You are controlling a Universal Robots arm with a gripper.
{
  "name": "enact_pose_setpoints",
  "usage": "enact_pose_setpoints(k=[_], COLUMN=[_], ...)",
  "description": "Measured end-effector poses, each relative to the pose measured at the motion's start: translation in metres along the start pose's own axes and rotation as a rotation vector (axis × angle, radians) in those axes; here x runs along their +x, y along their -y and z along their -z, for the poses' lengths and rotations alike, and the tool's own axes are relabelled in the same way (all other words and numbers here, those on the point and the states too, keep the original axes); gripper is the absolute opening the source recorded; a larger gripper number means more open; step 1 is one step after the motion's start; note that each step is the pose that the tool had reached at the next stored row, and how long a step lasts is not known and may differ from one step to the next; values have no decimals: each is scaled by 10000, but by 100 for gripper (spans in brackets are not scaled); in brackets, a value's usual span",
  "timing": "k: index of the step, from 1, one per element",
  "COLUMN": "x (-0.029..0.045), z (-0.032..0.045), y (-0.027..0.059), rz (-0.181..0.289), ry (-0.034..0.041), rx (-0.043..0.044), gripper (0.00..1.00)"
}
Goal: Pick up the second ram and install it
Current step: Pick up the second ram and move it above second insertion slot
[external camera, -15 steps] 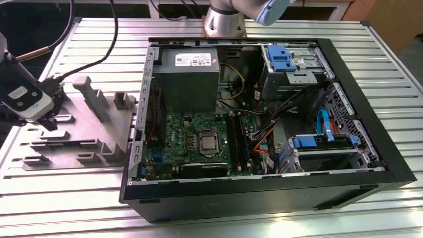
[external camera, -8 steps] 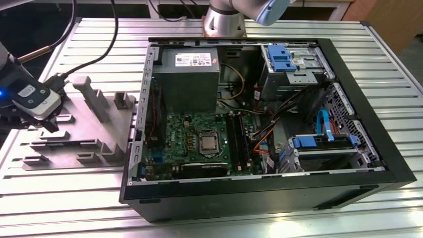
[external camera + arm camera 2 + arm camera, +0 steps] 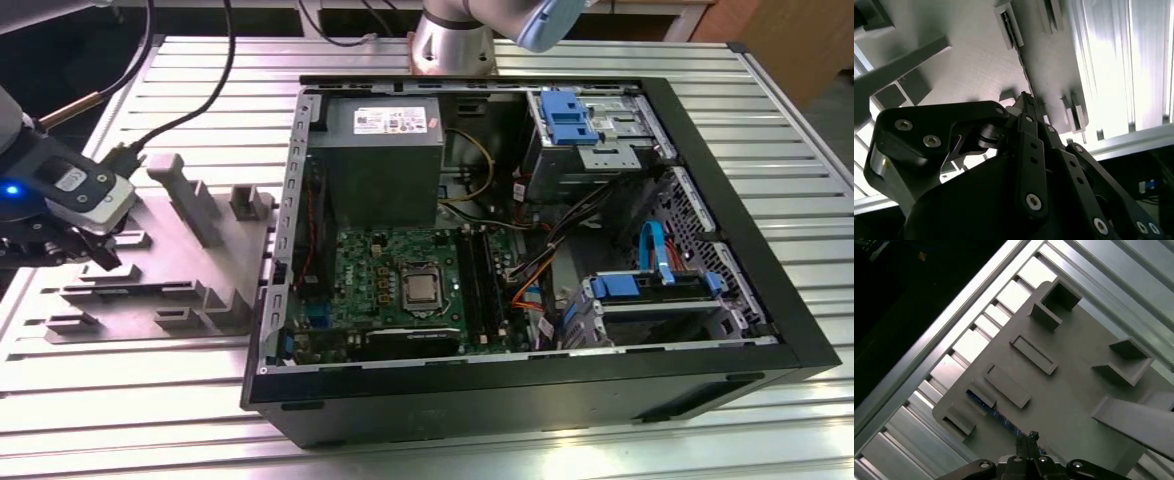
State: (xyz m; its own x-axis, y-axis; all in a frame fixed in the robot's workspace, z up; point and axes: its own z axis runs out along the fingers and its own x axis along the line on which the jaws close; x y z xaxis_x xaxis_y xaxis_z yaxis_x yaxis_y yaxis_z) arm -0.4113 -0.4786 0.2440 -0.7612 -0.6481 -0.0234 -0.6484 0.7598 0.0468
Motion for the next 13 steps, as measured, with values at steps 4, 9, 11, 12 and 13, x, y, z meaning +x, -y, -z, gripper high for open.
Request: enact_pose_setpoints(k=[4,9,11,12,13], x=[1,1,1,2,2], z=[-26,-53,-63,-69,-75], y=[1,3,3,3,4], rz=[736,1645,2003,2193,2379], ry=[-35,-78,-95,-103,-111], rx=[-17,-38,-47,-51,-55], gripper=[10,10,10,10,10])
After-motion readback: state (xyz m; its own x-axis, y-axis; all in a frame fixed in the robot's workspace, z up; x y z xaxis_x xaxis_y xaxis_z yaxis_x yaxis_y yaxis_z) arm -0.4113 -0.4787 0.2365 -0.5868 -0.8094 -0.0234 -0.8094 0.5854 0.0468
